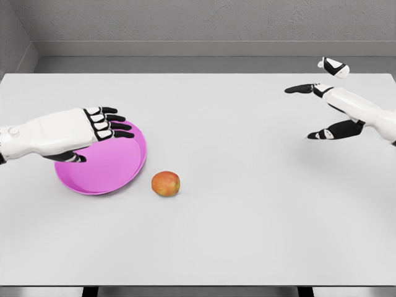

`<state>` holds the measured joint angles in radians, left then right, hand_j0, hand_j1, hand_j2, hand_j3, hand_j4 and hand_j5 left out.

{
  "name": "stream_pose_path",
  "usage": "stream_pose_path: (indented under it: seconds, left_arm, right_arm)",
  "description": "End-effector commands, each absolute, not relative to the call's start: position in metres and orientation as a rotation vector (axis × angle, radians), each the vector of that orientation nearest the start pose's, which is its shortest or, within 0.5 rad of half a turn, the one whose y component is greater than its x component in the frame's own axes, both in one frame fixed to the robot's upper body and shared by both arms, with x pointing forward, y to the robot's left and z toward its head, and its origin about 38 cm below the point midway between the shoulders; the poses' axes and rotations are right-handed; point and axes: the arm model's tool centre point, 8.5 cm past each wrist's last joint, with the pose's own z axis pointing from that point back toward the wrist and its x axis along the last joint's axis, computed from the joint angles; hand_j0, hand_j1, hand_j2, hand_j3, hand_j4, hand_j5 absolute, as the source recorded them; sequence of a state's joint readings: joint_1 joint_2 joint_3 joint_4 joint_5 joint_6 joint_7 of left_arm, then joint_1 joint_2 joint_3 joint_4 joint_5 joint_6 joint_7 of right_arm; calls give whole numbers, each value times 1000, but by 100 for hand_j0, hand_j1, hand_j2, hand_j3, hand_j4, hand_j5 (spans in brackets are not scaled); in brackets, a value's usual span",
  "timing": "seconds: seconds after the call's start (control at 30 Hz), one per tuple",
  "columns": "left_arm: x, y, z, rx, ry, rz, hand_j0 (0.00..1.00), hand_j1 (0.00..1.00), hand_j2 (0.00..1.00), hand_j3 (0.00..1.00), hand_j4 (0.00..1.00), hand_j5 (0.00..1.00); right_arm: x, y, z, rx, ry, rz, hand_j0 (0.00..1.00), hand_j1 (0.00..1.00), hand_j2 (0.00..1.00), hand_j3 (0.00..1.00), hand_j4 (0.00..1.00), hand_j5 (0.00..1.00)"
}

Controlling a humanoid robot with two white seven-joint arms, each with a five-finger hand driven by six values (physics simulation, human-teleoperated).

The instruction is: Put the apple on the plate with both arms

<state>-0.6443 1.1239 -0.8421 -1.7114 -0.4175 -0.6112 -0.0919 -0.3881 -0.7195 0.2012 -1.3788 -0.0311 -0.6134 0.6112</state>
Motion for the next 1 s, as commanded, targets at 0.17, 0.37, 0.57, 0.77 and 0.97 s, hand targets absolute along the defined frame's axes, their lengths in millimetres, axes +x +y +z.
stream_pose_path:
  seconds: [0.17, 0.37, 0.57, 0.77, 0.97]
  left_arm:
    - [367, 275, 217, -393, 2057, 2808, 100, 100, 100, 100, 100, 100]
    - [364, 259, 206, -307, 2060, 2804, 100, 100, 100, 100, 100, 100]
    - [354, 246, 202, -232, 1982, 2829, 100, 100, 100, 100, 100, 100]
    - [350, 225, 187, -124, 1895, 2872, 100, 100, 100, 100, 100, 100]
    - [350, 223, 185, -118, 1889, 2875, 100, 100, 100, 100, 100, 100]
  right_arm:
    - [419, -387, 253, -262, -1795, 1430, 100, 100, 100, 100, 100, 100]
    - [418, -382, 256, -258, -1807, 1442, 100, 100, 100, 100, 100, 100]
    - [420, -368, 257, -233, -1809, 1487, 100, 100, 100, 100, 100, 100]
    - [419, -354, 254, -200, -1810, 1528, 100, 100, 100, 100, 100, 100]
    - [424, -353, 271, -227, -1844, 1531, 100, 100, 100, 100, 100, 100]
